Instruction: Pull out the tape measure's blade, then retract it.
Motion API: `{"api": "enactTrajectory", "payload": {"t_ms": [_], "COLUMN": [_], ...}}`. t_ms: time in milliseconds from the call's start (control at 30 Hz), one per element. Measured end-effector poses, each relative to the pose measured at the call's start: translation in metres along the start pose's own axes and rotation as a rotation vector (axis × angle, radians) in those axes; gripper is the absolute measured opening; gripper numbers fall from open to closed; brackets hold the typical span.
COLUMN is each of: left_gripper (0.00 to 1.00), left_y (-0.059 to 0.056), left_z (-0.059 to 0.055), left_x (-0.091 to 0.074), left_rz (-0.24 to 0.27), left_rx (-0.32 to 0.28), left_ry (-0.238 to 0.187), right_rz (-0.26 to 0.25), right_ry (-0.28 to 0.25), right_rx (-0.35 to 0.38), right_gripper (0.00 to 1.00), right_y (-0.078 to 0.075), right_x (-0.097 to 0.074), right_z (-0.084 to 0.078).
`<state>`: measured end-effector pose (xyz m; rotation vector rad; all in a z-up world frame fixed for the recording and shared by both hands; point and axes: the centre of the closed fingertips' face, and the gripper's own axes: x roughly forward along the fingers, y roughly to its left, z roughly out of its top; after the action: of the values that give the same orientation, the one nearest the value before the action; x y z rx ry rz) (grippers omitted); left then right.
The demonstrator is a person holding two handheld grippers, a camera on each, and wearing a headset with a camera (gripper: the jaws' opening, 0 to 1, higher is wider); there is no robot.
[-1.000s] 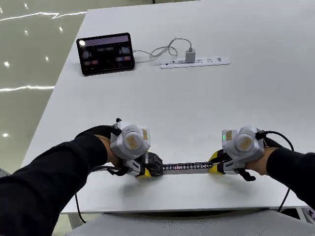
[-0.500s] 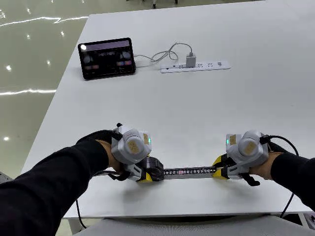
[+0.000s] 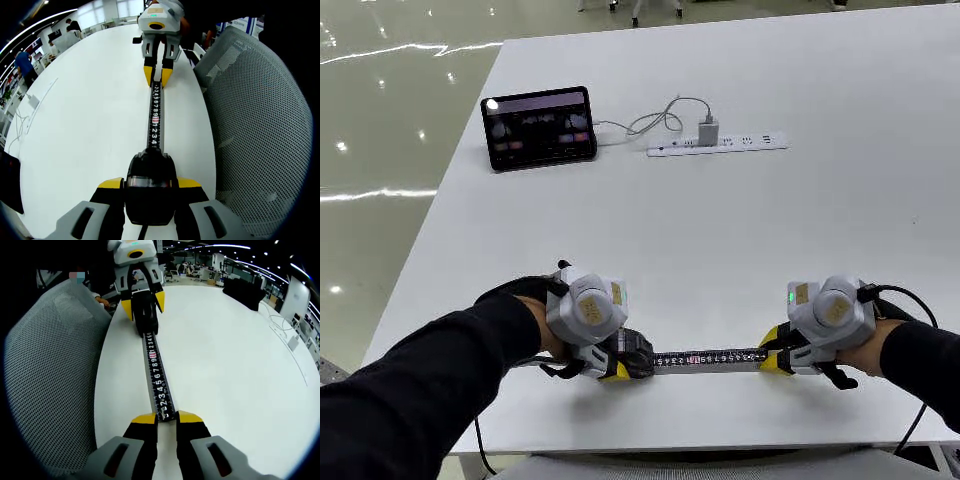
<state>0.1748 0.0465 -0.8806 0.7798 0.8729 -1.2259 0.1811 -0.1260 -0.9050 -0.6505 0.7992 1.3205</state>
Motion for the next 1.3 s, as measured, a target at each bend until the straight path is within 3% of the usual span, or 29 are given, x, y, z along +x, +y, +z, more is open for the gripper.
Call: {"api": "enactTrajectory", "payload": {"t_ms": [1300], "left_gripper": [0.34], "left_y": [0.0], "left_z": [0.003], "left_x": [0.001], "left_rz": [0.001], "left_rx": [-0.024], "left_ry": [-0.006], "right_rz": [-0.011], "right_ry": [0.007], "right_rx": [0.013], "right_gripper": [0.08], "right_y": [-0.006], "right_x": [-0.014], "right_z": [-0.018]}}
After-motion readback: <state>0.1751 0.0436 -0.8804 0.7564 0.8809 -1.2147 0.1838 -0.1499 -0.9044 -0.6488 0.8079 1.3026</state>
